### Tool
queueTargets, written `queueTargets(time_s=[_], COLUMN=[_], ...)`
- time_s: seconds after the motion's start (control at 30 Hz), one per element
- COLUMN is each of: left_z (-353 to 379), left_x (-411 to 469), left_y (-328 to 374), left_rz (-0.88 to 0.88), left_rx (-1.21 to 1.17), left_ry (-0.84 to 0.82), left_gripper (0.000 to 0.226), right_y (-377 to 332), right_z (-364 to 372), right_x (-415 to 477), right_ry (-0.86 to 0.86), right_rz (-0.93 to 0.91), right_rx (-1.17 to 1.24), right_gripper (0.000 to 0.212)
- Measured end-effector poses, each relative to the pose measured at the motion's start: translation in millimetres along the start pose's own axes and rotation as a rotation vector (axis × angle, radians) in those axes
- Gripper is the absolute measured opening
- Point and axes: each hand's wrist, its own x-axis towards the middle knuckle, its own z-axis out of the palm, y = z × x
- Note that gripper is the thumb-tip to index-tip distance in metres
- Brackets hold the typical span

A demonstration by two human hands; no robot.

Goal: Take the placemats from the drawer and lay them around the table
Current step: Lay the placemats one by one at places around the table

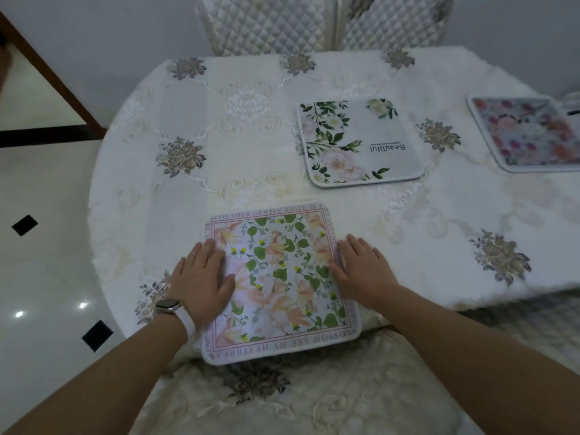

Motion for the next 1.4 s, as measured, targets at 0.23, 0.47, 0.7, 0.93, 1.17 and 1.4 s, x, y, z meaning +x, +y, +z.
queueTargets(time_s=[0.23, 0.47, 0.7, 0.93, 1.17, 1.4], left_z=[-32, -30, -13, -3, 3, -1], left_x=[57, 136, 203, 232, 253, 259], left_y=[67, 144, 192, 218, 226, 235], left_rz=[0.144, 0.097, -0.127, -0.266, -0.386, -0.500], left_rx=[-0.122, -0.194, -0.254, -0.531, -0.524, -0.672], left_ry=[0.047, 0.042, -0.026, 0.045, 0.142, 0.255], left_gripper=[0.050, 0.054, 0.058, 0.051, 0.058, 0.055], right_y=[27, 97, 157, 186, 192, 195], right_z=[-53, -95, -118, -126, -127, -133], right_x=[14, 77, 136, 180, 203, 213], right_ry=[0.201, 0.261, 0.281, 0.203, 0.249, 0.340], right_rz=[0.039, 0.104, 0.133, 0.207, 0.217, 0.255], right_rx=[0.063, 0.123, 0.217, 0.290, 0.358, 0.601], right_gripper=[0.057, 0.053, 0.051, 0.059, 0.061, 0.046])
